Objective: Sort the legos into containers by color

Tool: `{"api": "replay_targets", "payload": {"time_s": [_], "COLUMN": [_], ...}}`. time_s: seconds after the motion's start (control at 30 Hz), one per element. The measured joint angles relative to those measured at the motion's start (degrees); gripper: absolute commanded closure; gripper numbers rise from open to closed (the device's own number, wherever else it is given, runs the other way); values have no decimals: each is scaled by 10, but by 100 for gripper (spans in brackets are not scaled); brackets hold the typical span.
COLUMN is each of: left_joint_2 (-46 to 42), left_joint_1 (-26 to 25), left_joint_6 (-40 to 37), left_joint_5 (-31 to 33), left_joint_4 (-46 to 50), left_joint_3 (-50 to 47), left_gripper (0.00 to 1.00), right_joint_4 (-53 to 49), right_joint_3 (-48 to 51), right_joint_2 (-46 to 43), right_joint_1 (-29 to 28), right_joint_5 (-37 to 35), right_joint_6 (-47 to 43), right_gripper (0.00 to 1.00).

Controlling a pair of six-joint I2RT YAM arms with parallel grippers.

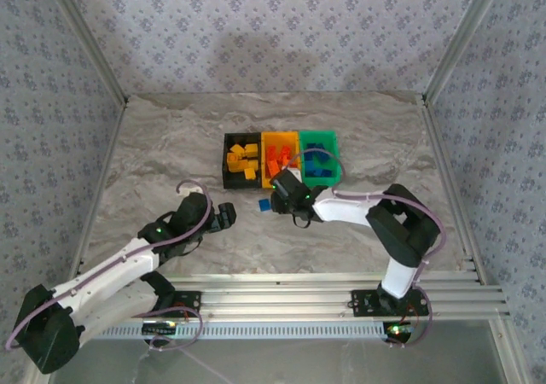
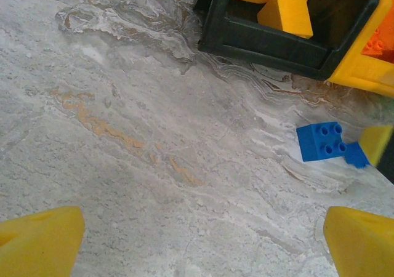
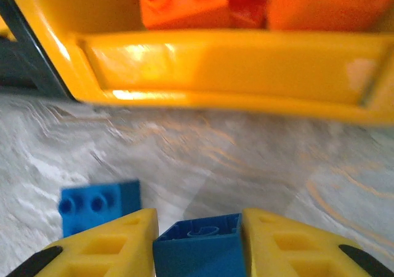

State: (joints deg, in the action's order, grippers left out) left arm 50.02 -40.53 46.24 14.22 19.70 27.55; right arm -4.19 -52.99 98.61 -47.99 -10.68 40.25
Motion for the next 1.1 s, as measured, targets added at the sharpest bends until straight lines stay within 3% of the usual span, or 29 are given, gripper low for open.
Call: {"api": "replay_targets", "payload": {"time_s": [0.27, 0.43, 0.53, 0.73, 0.8, 0.93, 1.1], "left_joint_2": [3, 3, 3, 2, 1, -4, -9], "left_joint_1": [0, 0, 0, 0, 0, 0, 0], "left_joint_6": [4, 6, 8, 8, 9, 9, 9], "left_joint_5": [2, 1, 0, -1, -1, -1, -1], "left_joint_4": [-1, -2, -2, -1, 0, 3, 14], "left_joint_3": [-2, -11, -12, -12, -12, -12, -12], "left_gripper": [0, 1, 0, 1, 0, 0, 0], "right_joint_4": [-48, -70, -81, -102, -113, -125, -129], "right_joint_3": [64, 57, 30, -71, -106, -155, -173], "right_joint_2": [-189, -271, -244, -101, -58, -16, -16], "right_joint_1": [5, 68, 125, 209, 223, 237, 233], "right_joint_5": [-11, -20, -18, -4, 0, 3, 5], "right_joint_6": [3, -13, -27, -62, -71, -91, -106], "right_gripper": [62, 62, 61, 57, 50, 26, 20]}}
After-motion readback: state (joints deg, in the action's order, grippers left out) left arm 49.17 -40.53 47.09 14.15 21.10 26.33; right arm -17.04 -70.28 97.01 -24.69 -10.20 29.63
